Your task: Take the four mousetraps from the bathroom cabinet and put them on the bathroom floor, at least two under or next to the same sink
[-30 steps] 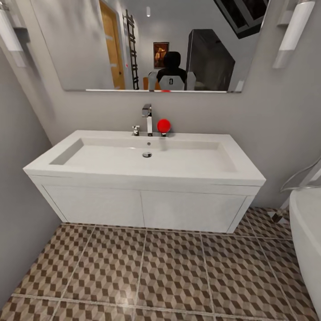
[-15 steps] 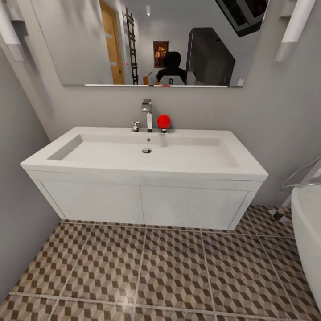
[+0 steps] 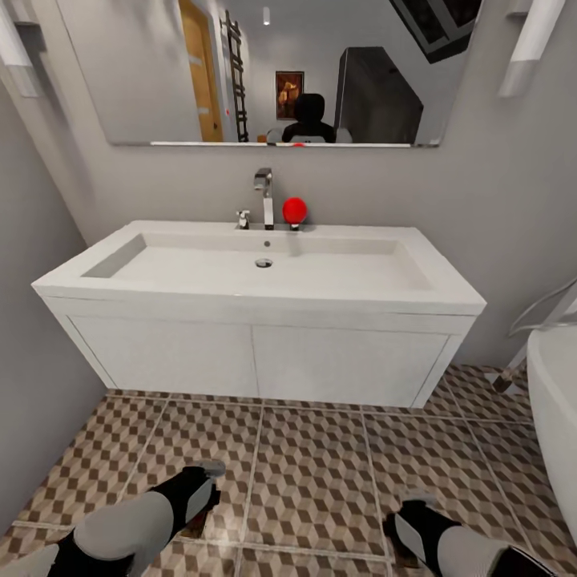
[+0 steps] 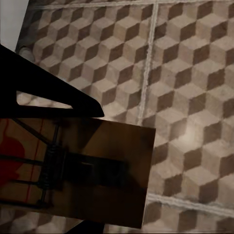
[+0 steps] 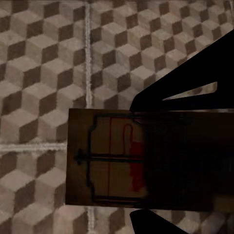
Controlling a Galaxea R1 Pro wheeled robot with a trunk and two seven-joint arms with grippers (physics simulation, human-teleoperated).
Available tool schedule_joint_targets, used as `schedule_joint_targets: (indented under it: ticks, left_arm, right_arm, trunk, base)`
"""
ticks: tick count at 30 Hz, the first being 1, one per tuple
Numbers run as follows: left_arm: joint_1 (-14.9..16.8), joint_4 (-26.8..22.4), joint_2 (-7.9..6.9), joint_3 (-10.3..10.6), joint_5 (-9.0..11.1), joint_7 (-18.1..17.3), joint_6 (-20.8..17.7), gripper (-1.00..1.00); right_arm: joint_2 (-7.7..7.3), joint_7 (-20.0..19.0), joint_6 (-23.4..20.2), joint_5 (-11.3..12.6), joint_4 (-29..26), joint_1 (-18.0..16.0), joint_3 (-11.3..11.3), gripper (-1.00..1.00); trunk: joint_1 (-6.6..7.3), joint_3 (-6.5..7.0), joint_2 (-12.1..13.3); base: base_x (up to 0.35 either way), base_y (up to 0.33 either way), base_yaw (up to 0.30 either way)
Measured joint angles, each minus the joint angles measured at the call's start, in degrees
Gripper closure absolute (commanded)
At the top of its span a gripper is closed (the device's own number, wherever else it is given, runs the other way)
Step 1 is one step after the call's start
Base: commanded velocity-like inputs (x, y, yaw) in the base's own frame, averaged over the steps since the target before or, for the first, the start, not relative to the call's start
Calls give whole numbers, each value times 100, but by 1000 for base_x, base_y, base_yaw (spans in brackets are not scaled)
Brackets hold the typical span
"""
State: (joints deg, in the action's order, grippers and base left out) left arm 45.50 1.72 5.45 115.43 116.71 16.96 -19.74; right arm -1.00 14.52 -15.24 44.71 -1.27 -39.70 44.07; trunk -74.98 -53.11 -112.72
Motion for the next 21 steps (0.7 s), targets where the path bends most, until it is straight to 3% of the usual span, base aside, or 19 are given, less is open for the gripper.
schedule_joint_targets:
  ticks: [2,11,21]
  left_arm:
    - [74,5,65,2,-5,7,-3,100]
    - [343,67,82,19,-29,20,4,100]
    - [386,28,96,-1,-14,28,32,100]
  right_arm:
    - [-4,-33,18,-18,-31,-43,-5,100]
    - [-16,-122,25,-8,-699,-62,-15,100]
    - [-38,-99,12,-3,-660,-112,1,100]
  trunk:
    - [-44,-36,-80]
    - [-241,-197,-441]
    - [-461,-377,-842]
  base:
    - [0,0,0]
    - [0,0,0]
    - [0,0,0]
